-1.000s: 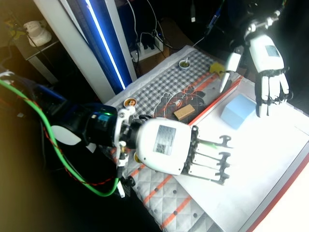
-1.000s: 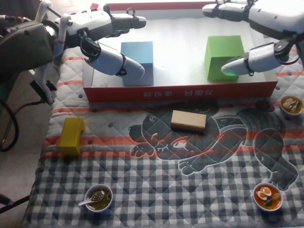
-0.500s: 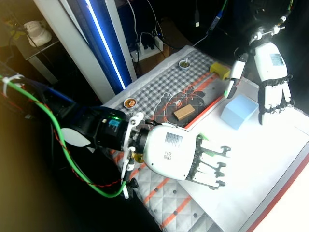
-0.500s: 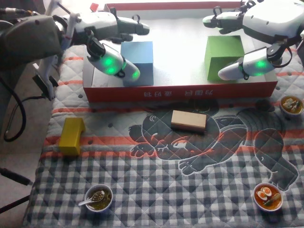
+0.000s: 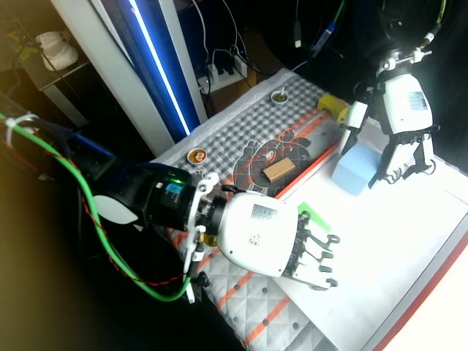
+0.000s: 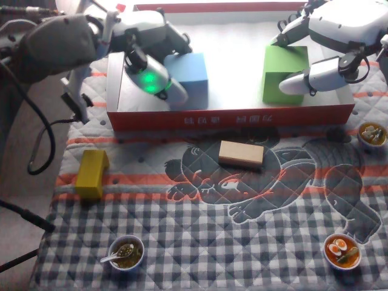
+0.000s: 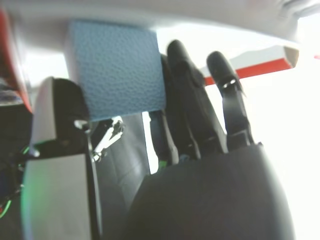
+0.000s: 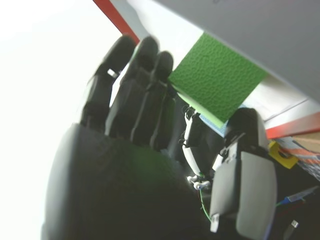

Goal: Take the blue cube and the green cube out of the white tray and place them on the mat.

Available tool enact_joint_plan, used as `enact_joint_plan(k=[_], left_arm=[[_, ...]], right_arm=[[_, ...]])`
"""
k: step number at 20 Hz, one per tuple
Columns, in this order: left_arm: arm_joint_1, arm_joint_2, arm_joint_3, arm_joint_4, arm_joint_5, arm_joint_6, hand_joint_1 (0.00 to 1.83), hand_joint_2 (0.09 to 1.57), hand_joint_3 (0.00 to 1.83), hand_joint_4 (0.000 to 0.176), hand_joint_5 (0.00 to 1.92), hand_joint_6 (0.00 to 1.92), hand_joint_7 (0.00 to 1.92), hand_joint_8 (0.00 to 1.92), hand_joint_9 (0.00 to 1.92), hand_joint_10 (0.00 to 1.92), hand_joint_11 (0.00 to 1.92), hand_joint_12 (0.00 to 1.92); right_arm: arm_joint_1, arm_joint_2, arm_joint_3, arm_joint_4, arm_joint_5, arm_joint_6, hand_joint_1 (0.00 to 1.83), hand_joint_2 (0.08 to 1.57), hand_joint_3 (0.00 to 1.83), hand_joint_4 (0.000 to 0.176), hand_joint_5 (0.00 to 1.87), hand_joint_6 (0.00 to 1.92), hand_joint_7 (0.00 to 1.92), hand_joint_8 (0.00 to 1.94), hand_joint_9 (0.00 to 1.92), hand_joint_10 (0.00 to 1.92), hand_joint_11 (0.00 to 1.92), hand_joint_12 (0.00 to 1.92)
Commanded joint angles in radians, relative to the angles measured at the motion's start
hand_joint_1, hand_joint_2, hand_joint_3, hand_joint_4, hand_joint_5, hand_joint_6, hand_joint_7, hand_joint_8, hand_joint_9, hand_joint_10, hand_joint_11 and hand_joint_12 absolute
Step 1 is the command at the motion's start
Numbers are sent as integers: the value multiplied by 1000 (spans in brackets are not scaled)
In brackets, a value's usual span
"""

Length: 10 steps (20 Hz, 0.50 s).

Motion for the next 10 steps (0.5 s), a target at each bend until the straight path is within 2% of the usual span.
enact_joint_plan(k=[1,2,3,4,5,6,7,8,9,10], left_arm=[[-24,10,-10,-10,-130,-1,1215,1193,0,0,822,1021,853,1398,664,686,103,1267],[-30,43,-53,-7,-171,0,1223,1181,0,0,847,983,876,1362,683,723,105,1260],[-31,54,-70,-3,-185,-2,1226,1196,0,0,851,940,828,1460,564,954,29,1419],[-33,86,-113,35,-215,-28,1219,1215,0,0,824,964,788,1532,451,1183,5,1517],[-31,125,-164,88,-248,-68,1214,1224,1,0,795,998,782,1548,425,1263,0,1531],[-22,161,-211,146,-278,-116,1211,1229,0,0,782,1019,779,1553,418,1250,0,1535],[-3,210,-274,209,-320,-167,1210,1226,0,0,776,1050,794,1525,452,1246,0,1596],[12,241,-315,246,-346,-189,1211,1217,0,0,768,1074,832,1457,526,1184,44,1559],[29,279,-366,276,-371,-192,1218,1198,1,0,777,1071,881,1369,630,1062,102,1475],[60,337,-444,324,-406,-192,1223,1187,0,0,811,1166,856,1242,667,1057,184,1442]], right_arm=[[21,1,5,12,102,-2,644,1076,2,0,839,17,803,19,723,43,60,1377],[34,1,-6,12,109,-2,650,1092,2,0,896,20,850,23,753,56,25,1486],[36,1,-12,11,118,-2,912,1129,9,132,910,855,1046,35,1012,130,393,1399],[39,1,-30,9,143,-2,961,1147,4,167,892,1064,1091,26,1056,124,503,1305],[41,14,-62,9,182,-2,973,1149,0,174,896,1093,1140,25,1111,128,569,1271],[41,35,-89,7,215,-2,979,1144,0,176,908,1080,1154,20,1129,124,590,1283],[40,75,-132,2,260,-2,1020,1138,0,102,929,1056,1143,11,1086,99,512,1263],[37,105,-159,-4,287,-2,1020,1136,0,105,933,1050,1130,3,1062,81,497,1247],[26,139,-194,-12,322,-2,1028,1154,4,51,898,1106,1128,2,1090,87,589,1256],[-1,194,-247,-18,381,-2,1006,1170,4,70,867,1153,1142,6,1132,99,666,1252]])
